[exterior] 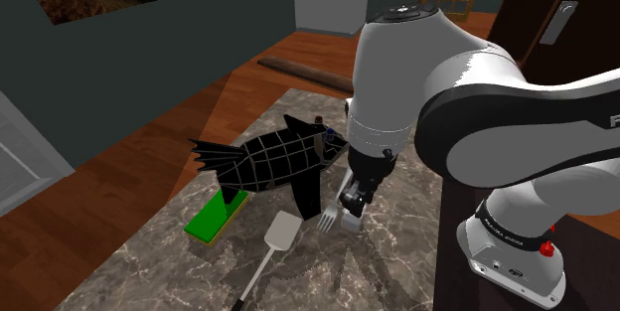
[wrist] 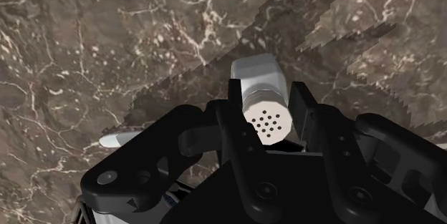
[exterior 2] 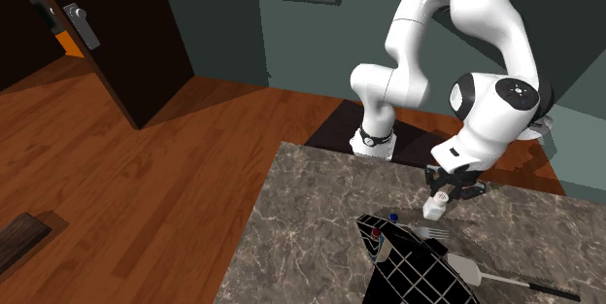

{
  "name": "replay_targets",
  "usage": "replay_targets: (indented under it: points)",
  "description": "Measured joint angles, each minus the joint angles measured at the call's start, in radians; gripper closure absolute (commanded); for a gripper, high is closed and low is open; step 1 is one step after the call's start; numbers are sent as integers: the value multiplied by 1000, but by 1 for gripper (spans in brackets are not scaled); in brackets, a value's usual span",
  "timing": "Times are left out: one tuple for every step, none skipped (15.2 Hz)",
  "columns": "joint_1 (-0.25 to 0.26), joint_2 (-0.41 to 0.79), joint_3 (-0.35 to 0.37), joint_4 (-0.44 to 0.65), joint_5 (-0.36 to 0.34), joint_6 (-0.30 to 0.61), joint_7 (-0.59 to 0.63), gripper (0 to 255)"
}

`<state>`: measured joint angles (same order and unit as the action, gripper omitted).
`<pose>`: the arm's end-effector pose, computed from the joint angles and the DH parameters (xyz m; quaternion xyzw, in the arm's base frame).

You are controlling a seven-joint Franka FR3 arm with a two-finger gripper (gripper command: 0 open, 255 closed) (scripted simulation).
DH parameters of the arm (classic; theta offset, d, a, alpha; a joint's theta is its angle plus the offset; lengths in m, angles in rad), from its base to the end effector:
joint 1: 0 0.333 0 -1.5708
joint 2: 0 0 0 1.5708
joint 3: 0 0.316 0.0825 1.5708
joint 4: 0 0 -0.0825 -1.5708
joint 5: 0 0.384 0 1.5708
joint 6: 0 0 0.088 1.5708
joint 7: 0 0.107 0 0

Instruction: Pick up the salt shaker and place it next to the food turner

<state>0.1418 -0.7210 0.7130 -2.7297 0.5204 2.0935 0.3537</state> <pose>0.2289 0.2659 0.3807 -0.9989 -0.0458 -0.0053 0.0035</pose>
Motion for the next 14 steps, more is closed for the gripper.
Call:
replay_targets:
  points:
    - [0, 1, 0, 0, 0, 1, 0, 255]
    - [0, 1, 1, -1, 0, 2, 0, 255]
    - [0, 1, 1, -1, 0, 2, 0, 255]
    - [0, 1, 1, -1, 0, 2, 0, 255]
    - [0, 1, 1, -1, 0, 2, 0, 0]
    - [0, 1, 1, -1, 0, 2, 0, 0]
    - [0, 1, 1, -1, 0, 2, 0, 0]
    - [0, 1, 1, -1, 0, 2, 0, 0]
    - [0, 1, 1, -1, 0, 2, 0, 0]
    - [0, 1, 1, -1, 0, 2, 0, 0]
    - [0, 1, 1, -1, 0, 2, 0, 0]
    - [-2, -2, -4, 11, -5, -11, 2, 0]
    - [0, -21, -21, 23, -14, -42, 0, 0]
    - [0, -38, -38, 43, -25, -79, 2, 0]
